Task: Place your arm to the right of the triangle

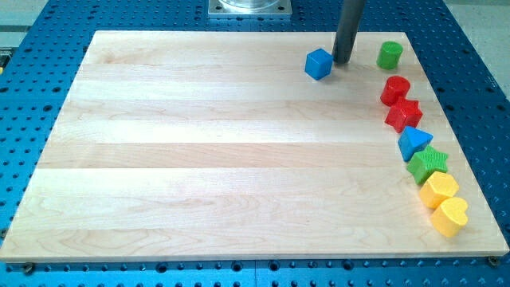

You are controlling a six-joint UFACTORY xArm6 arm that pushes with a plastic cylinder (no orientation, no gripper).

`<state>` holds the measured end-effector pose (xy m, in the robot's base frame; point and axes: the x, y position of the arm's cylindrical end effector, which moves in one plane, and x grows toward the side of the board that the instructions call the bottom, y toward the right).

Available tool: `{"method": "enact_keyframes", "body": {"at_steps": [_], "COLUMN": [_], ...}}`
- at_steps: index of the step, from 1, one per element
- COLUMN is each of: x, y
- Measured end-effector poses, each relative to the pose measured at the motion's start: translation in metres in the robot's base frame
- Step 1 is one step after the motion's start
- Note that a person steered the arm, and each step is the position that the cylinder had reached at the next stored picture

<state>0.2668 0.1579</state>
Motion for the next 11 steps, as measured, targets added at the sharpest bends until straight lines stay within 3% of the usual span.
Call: {"method": "enact_keyframes", "body": {"at_steps": [1, 3, 6, 7, 9, 11], "x": [0.025, 0.028, 0.023, 0.048, 0.062, 0.206], "y": [-0.039, -0.059, 0.005, 0.005, 0.126, 0.106]}}
